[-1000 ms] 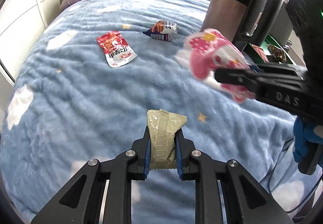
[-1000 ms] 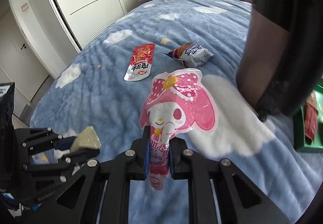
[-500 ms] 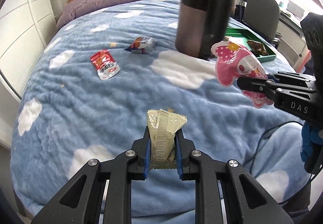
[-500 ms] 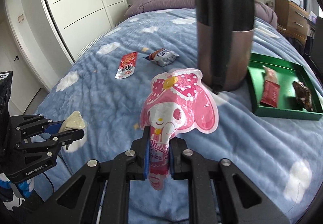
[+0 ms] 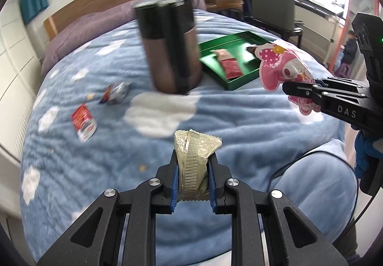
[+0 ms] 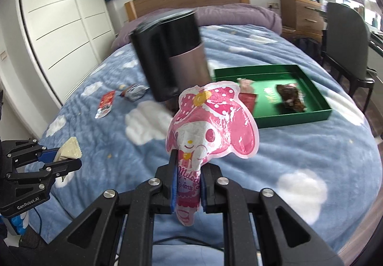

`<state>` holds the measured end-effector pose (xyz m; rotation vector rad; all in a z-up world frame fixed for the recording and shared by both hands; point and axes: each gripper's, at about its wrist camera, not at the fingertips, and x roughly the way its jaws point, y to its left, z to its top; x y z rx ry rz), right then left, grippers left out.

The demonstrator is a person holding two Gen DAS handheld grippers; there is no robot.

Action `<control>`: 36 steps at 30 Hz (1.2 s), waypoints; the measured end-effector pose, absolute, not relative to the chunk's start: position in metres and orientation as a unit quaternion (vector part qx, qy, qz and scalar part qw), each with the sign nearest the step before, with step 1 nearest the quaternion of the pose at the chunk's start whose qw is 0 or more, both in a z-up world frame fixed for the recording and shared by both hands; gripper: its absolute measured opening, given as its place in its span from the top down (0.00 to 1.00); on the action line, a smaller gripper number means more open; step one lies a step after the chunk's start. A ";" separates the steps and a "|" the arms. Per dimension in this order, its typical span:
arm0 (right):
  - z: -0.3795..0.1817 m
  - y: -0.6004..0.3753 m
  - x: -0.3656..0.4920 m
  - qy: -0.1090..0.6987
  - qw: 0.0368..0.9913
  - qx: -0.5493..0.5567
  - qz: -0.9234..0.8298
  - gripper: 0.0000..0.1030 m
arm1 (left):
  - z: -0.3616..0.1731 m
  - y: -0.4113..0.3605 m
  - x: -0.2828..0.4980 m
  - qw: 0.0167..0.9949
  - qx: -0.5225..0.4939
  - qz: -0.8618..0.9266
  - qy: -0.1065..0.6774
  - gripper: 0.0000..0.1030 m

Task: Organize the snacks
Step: 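Carry the beige snack and pink character packet with both tools over the green tray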

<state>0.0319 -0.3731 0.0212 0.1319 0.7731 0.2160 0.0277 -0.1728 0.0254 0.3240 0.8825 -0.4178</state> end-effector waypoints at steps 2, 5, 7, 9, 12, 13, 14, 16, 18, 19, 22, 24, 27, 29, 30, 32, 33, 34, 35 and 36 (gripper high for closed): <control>0.022 -0.393 0.033 0.371 0.921 0.070 0.091 1.00 | 0.027 -0.192 0.032 0.868 0.162 -0.210 0.420 0.83; 0.021 -0.419 0.040 0.366 0.925 0.077 0.070 1.00 | 0.029 -0.219 0.041 0.864 0.169 -0.226 0.418 0.83; 0.019 -0.435 0.046 0.364 0.926 0.081 0.059 1.00 | 0.028 -0.238 0.049 0.860 0.167 -0.238 0.420 0.83; 0.016 -0.451 0.054 0.363 0.926 0.086 0.050 1.00 | 0.027 -0.255 0.060 0.858 0.166 -0.244 0.421 0.83; 0.010 -0.471 0.070 0.364 0.926 0.089 0.040 1.00 | 0.024 -0.281 0.080 0.855 0.159 -0.247 0.426 0.83; 0.008 -0.476 0.075 0.364 0.926 0.089 0.037 1.00 | 0.022 -0.290 0.088 0.855 0.161 -0.248 0.426 0.83; 0.006 -0.482 0.084 0.365 0.926 0.090 0.034 1.00 | 0.019 -0.300 0.096 0.854 0.163 -0.248 0.426 0.83; 0.003 -0.491 0.095 0.364 0.926 0.090 0.033 1.00 | 0.015 -0.316 0.110 0.854 0.167 -0.249 0.426 0.83; 0.000 -0.497 0.110 0.363 0.927 0.090 0.034 1.00 | 0.011 -0.329 0.125 0.854 0.168 -0.247 0.426 0.83; -0.001 -0.499 0.116 0.363 0.927 0.090 0.034 1.00 | 0.009 -0.335 0.134 0.854 0.167 -0.246 0.427 0.83; -0.007 -0.503 0.138 0.364 0.926 0.091 0.038 1.00 | 0.003 -0.350 0.156 0.855 0.164 -0.243 0.428 0.83; -0.013 -0.505 0.154 0.366 0.925 0.090 0.042 1.00 | -0.002 -0.360 0.170 0.855 0.164 -0.242 0.428 0.83; -0.025 -0.507 0.175 0.375 0.922 0.089 0.045 1.00 | -0.013 -0.372 0.189 0.851 0.161 -0.242 0.436 0.83; -0.034 -0.510 0.188 0.381 0.918 0.095 0.047 1.00 | -0.023 -0.380 0.201 0.847 0.154 -0.243 0.447 0.83; -0.039 -0.512 0.195 0.385 0.917 0.096 0.047 1.00 | -0.028 -0.383 0.207 0.845 0.150 -0.244 0.453 0.83; -0.049 -0.515 0.207 0.391 0.914 0.095 0.047 1.00 | -0.036 -0.390 0.215 0.841 0.150 -0.245 0.458 0.83; -0.052 -0.516 0.211 0.394 0.913 0.092 0.046 1.00 | -0.040 -0.393 0.217 0.840 0.154 -0.244 0.459 0.83; -0.057 -0.518 0.216 0.397 0.912 0.089 0.045 1.00 | -0.044 -0.397 0.221 0.839 0.157 -0.243 0.460 0.83; -0.060 -0.520 0.220 0.399 0.912 0.088 0.044 1.00 | -0.048 -0.400 0.224 0.838 0.158 -0.243 0.462 0.83; -0.065 -0.523 0.224 0.402 0.911 0.086 0.040 1.00 | -0.052 -0.403 0.228 0.837 0.158 -0.241 0.465 0.83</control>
